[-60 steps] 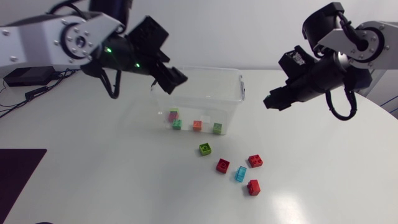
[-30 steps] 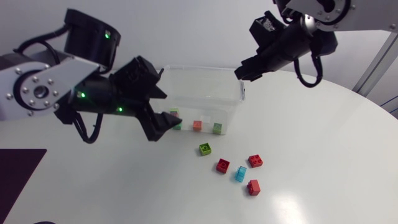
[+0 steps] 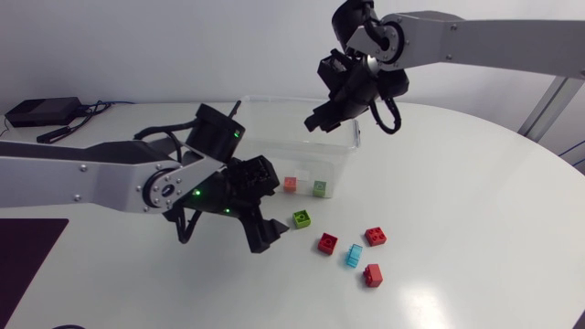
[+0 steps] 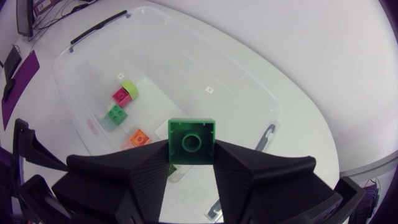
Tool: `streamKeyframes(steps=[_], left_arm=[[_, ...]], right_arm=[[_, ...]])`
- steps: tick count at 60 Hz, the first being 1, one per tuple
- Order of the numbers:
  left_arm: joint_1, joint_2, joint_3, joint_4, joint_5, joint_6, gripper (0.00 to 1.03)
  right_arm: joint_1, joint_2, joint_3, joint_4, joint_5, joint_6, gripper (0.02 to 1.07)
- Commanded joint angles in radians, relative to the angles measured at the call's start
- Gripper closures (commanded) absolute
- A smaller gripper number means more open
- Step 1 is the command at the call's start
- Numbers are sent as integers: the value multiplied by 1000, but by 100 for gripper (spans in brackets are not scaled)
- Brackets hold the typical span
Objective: Place the duplo bricks in the container
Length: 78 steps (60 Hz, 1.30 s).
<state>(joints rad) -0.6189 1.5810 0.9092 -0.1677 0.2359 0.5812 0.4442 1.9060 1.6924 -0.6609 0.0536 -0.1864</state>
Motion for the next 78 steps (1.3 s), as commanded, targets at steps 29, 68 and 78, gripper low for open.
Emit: streamKeyframes(steps=[29, 68, 78], left_arm=[[-42, 261, 82, 154, -43, 14, 4], [-42, 387, 220, 129, -67, -17, 13], [-50, 415, 298, 11, -87, -17, 15]], right_arm=[[-30, -268, -234, 87, -3, -8, 7], [-196, -694, -893, 218, -124, -87, 7], [-199, -760, -950, 201, -138, -82, 7]])
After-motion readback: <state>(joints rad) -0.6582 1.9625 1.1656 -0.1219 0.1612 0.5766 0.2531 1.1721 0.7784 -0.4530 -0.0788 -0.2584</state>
